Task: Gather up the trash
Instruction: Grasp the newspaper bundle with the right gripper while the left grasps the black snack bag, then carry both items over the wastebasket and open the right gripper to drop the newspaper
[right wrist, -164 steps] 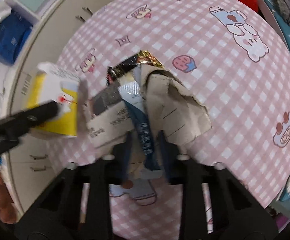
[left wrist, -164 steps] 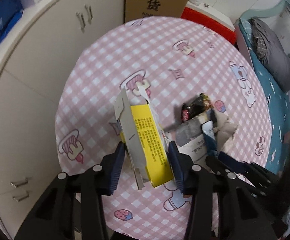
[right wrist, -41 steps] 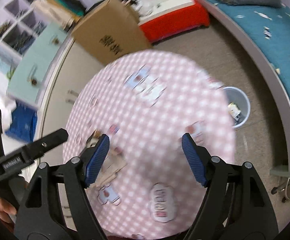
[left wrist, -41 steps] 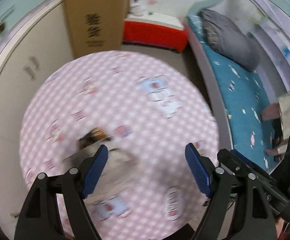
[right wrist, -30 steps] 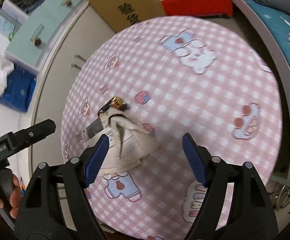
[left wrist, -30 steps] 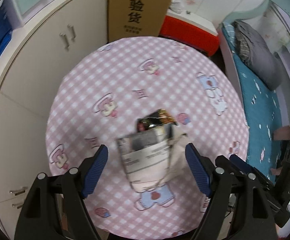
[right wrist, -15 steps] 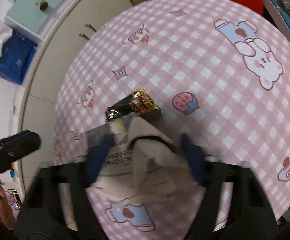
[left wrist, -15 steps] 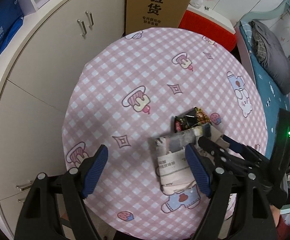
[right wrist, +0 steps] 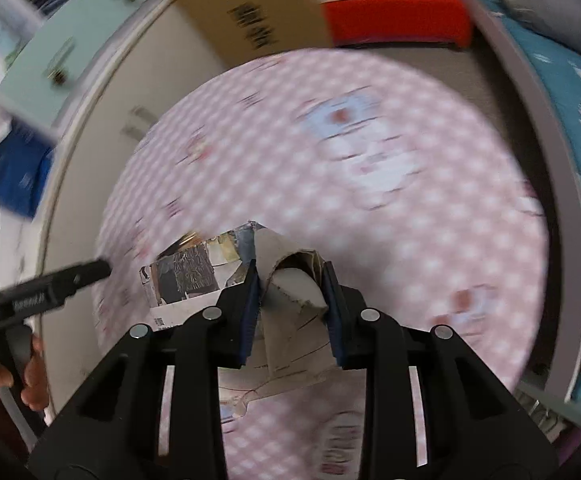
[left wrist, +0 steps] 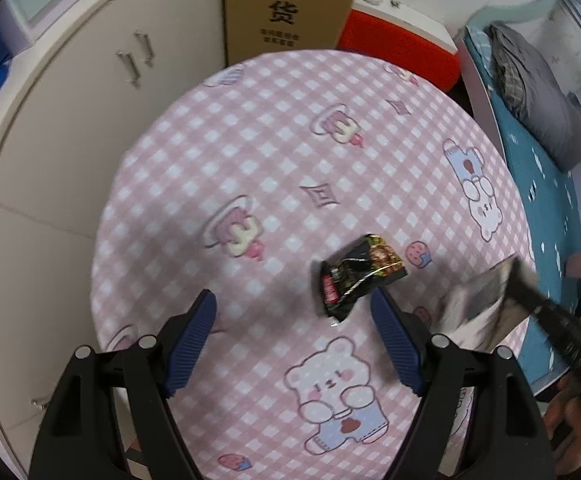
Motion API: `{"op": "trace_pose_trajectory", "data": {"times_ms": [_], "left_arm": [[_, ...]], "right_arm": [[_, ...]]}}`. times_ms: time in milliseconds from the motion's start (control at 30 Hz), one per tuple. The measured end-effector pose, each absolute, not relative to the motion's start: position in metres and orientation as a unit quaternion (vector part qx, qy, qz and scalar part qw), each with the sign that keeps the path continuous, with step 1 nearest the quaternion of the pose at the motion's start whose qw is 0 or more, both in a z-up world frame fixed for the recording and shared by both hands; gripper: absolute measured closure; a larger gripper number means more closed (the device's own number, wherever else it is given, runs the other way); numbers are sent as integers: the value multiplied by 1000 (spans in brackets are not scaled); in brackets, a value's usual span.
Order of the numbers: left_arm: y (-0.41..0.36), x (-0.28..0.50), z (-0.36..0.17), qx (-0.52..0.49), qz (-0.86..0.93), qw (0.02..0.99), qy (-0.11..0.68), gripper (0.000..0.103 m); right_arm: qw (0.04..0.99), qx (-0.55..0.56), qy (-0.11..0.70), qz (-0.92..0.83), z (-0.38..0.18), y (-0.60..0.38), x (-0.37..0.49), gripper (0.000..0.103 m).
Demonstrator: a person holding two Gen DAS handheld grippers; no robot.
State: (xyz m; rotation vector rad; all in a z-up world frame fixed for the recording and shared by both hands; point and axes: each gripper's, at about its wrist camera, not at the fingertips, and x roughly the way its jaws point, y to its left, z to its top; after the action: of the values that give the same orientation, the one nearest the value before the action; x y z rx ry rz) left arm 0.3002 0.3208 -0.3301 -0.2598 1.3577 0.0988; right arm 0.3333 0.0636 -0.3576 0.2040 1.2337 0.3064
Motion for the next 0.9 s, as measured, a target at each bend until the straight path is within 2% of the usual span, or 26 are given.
{"op": "trace_pose_trajectory", "data": {"times_ms": [233,500,600,667,800,900], "left_arm": [[285,321,-365,-56,2,762,645,25],[270,328,-396,-13,-7,744,668,26],[264,330,-401,9,0,743,669,42],[262,332,-400,14,-3,749,663,63],[261,337,-395,-9,2,754,657,73],[256,342,-378,-33,11,768,640,75]], "right_arm": [[809,123,569,85,-358,23,347,74],[801,138,577,83,-365,20,352,74],[800,138,578,88,-365,20,355,74],[799,140,578,92,-366,18,359,74],[798,140,576,103,-364,12,365,74],[799,142,573,116,-361,2,372,74]]}}
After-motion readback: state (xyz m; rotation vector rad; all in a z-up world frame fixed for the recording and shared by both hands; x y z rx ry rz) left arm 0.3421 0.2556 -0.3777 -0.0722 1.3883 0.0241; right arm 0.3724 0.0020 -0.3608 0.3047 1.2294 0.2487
